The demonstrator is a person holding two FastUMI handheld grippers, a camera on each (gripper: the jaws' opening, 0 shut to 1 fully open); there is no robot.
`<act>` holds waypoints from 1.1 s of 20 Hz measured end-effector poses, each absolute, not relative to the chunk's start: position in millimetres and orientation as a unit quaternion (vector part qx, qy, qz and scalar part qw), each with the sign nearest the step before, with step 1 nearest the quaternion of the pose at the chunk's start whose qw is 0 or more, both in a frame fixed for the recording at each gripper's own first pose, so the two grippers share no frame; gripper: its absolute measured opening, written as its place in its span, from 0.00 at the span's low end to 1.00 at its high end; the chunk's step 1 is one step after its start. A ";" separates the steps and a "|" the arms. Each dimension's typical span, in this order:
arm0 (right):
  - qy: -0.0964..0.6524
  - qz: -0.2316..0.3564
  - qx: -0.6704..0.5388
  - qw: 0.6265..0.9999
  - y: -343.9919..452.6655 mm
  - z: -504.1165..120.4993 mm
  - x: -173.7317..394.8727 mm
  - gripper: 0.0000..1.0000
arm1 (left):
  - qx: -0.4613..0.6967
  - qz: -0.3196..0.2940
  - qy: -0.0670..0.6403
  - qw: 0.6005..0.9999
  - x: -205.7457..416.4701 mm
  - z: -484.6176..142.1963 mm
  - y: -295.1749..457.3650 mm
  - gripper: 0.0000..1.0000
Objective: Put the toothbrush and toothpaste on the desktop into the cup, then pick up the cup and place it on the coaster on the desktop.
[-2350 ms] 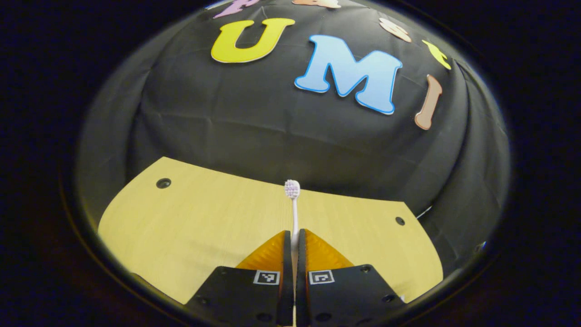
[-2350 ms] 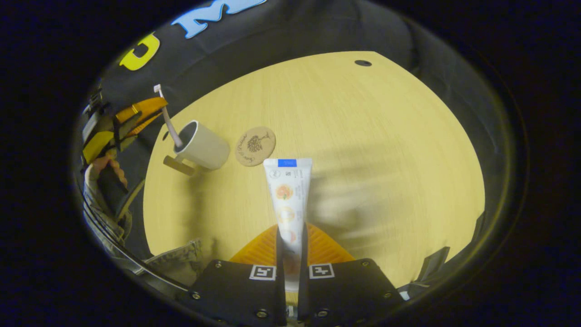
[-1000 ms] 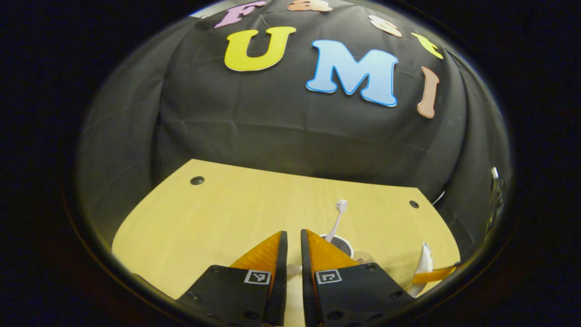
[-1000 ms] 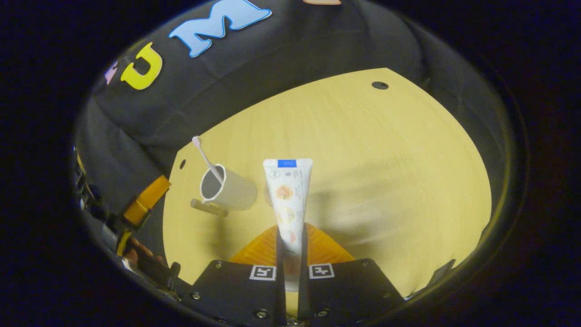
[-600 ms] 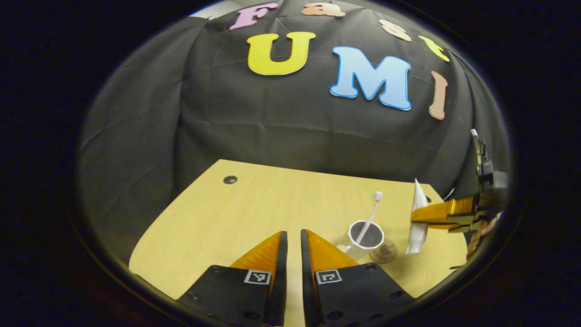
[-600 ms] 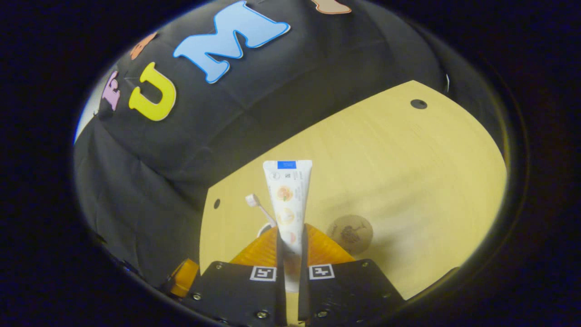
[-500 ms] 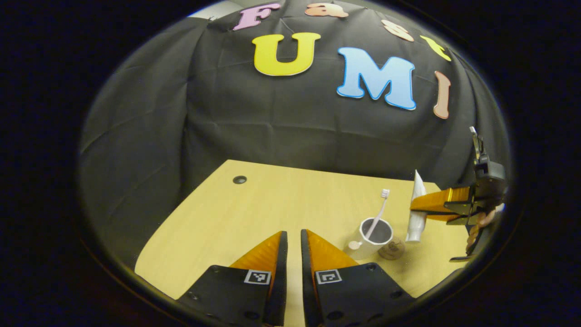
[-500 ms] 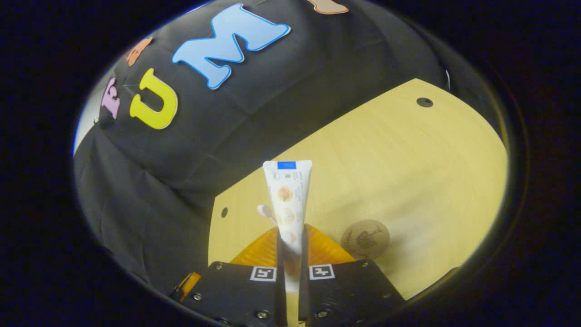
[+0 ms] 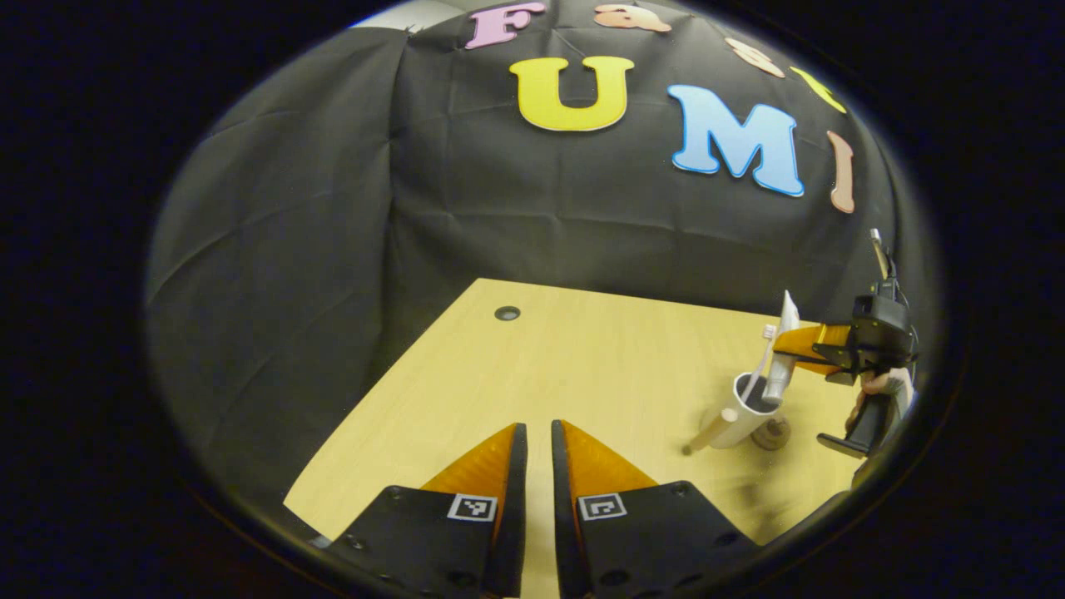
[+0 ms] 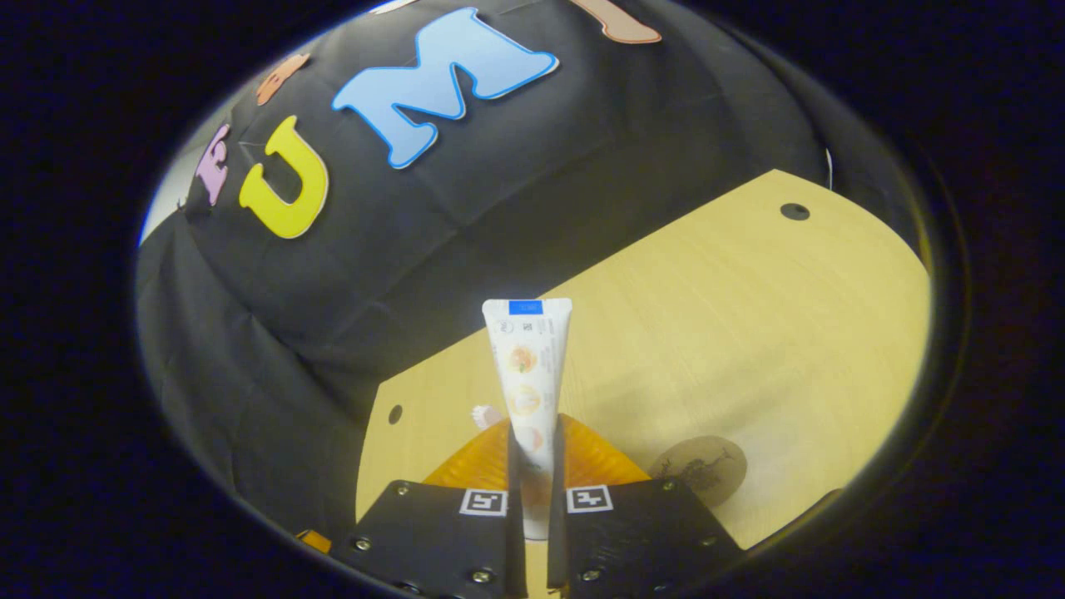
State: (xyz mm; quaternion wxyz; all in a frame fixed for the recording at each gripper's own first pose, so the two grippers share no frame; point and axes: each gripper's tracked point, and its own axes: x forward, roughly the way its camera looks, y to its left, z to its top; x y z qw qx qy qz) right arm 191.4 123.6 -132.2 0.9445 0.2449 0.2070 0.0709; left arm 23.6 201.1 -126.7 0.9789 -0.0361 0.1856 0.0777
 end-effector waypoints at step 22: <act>0.125 0.097 0.135 0.978 80.1 -114.5 92.8 0.58 | 0.044 -0.170 0.225 0.958 61.8 -107.7 56.8 0.30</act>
